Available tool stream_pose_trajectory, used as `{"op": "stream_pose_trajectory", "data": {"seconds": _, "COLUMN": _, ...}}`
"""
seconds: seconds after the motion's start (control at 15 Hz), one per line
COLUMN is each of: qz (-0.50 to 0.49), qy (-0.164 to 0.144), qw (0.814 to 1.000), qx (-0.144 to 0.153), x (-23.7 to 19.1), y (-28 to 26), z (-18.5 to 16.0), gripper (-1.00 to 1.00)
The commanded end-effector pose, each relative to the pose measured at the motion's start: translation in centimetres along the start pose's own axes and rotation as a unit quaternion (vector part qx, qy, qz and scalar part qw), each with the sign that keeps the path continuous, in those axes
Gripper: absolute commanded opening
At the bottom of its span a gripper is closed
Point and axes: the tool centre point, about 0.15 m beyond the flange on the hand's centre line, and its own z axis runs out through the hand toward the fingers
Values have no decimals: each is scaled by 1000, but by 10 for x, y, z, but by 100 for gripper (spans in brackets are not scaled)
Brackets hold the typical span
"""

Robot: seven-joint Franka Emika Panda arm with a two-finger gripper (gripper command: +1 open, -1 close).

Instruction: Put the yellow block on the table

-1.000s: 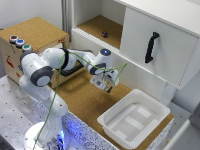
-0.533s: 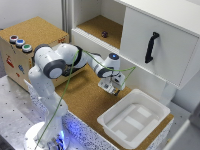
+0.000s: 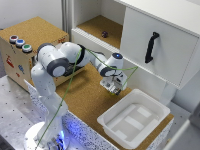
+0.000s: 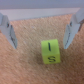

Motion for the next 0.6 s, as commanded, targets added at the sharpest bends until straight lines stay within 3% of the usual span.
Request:
{"op": "stream_pose_trajectory", "data": {"seconds": 0.0, "qz": 4, "qy": 63, "qw": 998, "qx": 7, "x": -4, "y": -70, "z": -107, "gripper": 100}}
{"op": "stream_pose_trajectory", "data": {"seconds": 0.27, "qz": -52, "qy": 89, "qw": 995, "qx": 19, "x": 8, "y": -152, "z": -175, "gripper": 100}}
{"op": "stream_pose_trajectory", "data": {"seconds": 0.53, "qz": -150, "qy": 73, "qw": 985, "qx": 40, "x": -2, "y": -250, "z": -198, "gripper": 100}}
